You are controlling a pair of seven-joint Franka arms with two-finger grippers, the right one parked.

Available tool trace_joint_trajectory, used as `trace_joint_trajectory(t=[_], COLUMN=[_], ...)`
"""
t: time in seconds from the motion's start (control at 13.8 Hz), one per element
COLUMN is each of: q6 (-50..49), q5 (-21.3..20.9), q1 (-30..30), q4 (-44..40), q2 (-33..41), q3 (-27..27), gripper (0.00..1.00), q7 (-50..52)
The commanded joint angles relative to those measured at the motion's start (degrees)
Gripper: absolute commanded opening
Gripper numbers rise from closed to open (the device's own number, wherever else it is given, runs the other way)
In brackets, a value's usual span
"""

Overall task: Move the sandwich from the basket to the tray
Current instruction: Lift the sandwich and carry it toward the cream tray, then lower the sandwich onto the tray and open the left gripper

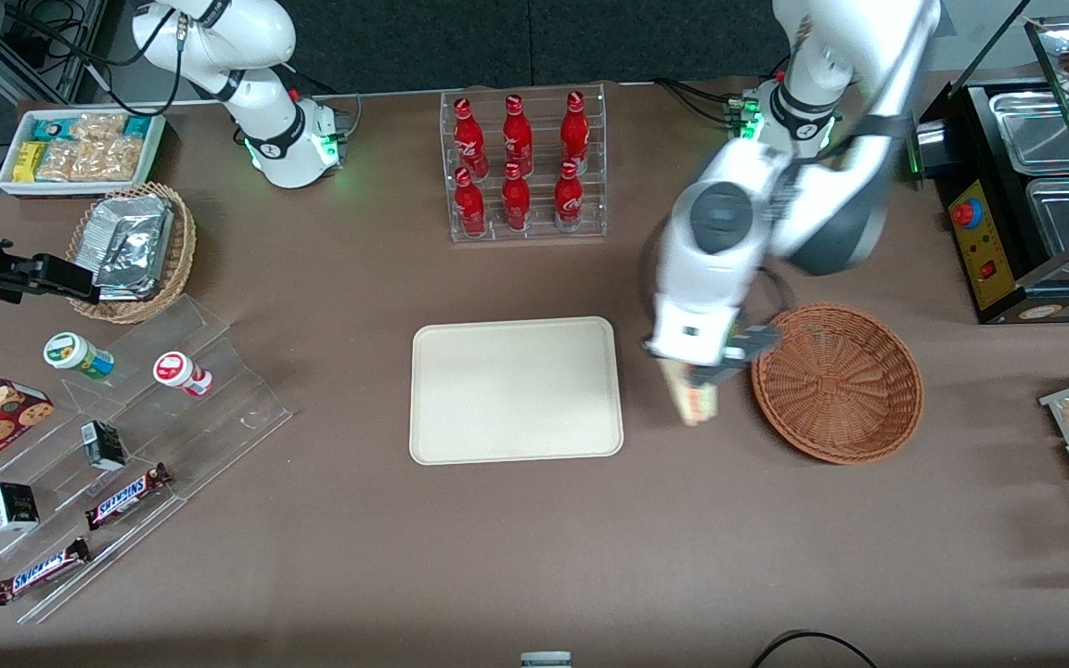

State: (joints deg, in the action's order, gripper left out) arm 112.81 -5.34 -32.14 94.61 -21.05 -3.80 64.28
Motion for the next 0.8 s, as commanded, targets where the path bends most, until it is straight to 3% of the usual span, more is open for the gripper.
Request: trace_joint_trajectory(t=[0.0, 0.36, 0.73], q6=[-1.0, 7.5, 14.2], q5=[-1.3, -6.5, -7.0], q1=[-5.5, -11.1, -11.6], q4=[-9.7, -9.6, -9.4], q2=[-9.2, -15.2, -17.8], q3=[0.9, 0.9, 0.9], gripper=[0.00, 0.00, 0.00], q7=[1.5, 3.0, 3.0])
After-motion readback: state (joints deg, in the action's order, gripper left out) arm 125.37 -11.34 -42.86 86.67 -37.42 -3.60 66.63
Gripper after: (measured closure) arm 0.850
